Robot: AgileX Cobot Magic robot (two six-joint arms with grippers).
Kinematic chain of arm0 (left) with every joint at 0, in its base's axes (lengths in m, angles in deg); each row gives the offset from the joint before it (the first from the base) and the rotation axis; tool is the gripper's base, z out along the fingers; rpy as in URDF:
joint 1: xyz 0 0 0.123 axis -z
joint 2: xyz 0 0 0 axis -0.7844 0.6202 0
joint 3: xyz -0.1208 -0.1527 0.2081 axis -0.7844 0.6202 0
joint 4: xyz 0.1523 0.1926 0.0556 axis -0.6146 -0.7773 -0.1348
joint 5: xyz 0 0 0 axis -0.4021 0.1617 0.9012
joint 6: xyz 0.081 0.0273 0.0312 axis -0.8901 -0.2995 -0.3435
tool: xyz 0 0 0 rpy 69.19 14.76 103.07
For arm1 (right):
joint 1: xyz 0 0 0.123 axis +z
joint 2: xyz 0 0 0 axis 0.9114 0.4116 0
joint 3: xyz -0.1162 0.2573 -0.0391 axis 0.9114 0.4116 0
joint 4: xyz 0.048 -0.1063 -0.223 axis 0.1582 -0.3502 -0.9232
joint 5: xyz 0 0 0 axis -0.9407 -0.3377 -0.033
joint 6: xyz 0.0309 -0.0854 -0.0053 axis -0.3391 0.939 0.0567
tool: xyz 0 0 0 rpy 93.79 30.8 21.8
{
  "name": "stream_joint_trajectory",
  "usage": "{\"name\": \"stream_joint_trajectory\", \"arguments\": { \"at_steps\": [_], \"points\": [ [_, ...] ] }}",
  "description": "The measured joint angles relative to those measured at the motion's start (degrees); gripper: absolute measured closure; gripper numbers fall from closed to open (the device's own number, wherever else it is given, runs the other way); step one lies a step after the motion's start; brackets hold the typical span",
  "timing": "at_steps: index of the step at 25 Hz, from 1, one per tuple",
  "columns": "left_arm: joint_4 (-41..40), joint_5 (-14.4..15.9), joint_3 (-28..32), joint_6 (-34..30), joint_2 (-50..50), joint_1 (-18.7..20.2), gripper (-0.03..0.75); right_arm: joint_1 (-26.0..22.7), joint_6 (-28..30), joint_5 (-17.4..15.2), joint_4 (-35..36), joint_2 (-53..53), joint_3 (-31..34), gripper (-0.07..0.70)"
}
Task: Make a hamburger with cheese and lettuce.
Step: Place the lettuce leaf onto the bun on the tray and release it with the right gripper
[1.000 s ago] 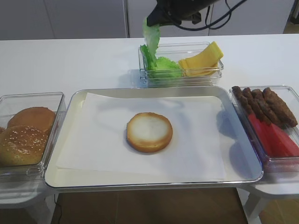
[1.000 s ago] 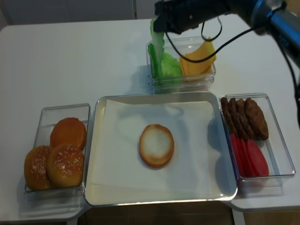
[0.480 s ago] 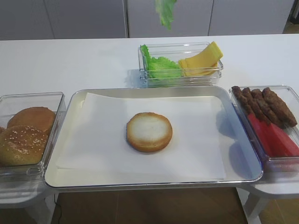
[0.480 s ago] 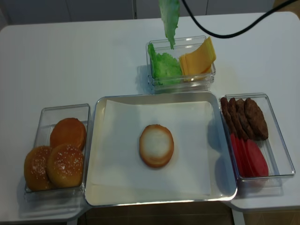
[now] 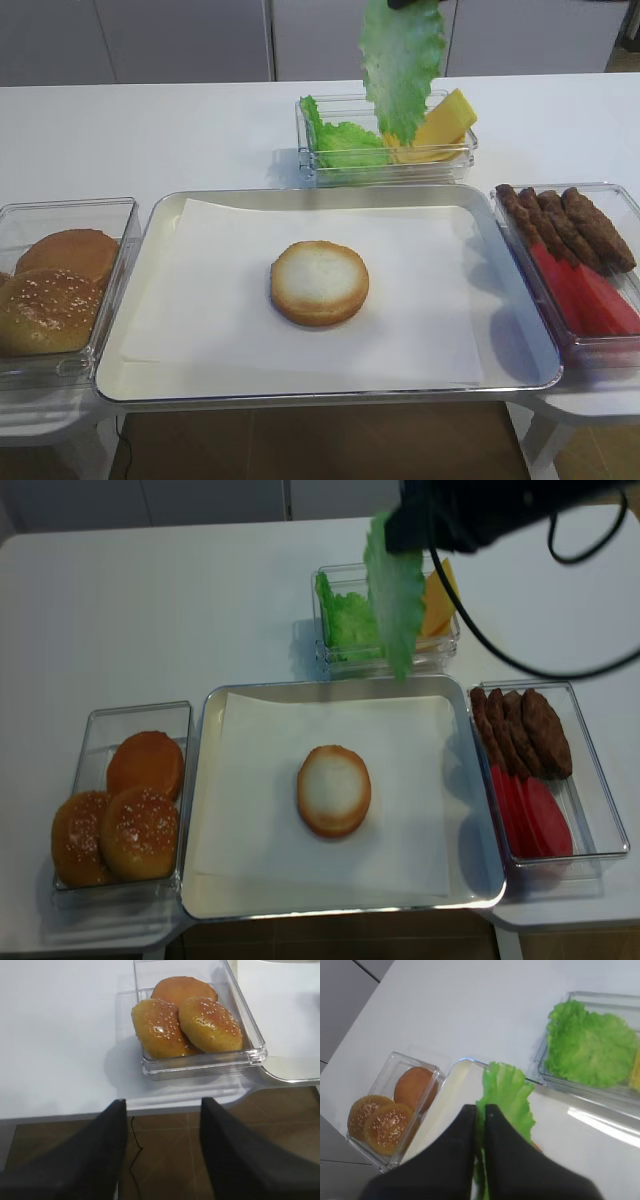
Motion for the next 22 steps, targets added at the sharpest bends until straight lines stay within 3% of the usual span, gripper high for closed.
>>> {"name": "stream_joint_trajectory", "arguments": {
  "at_steps": [7, 10, 17, 22],
  "points": [
    [0.0, 0.0, 0.0, 0.0, 0.0, 0.0, 0.357, 0.4, -0.1, 3.3, -1.2, -3.3, 12.0, 0.579],
    [0.0, 0.0, 0.0, 0.0, 0.0, 0.0, 0.357, 2.7, -3.0, 6.1, -6.0, -3.3, 15.0, 0.579],
    [0.0, 0.0, 0.0, 0.0, 0.0, 0.0, 0.357, 11.4, -13.4, 14.3, -20.2, -3.2, 16.2, 0.58],
    [0.0, 0.0, 0.0, 0.0, 0.0, 0.0, 0.357, 14.0, -17.4, 17.3, -25.7, -1.4, 16.2, 0.579]
  ]
}}
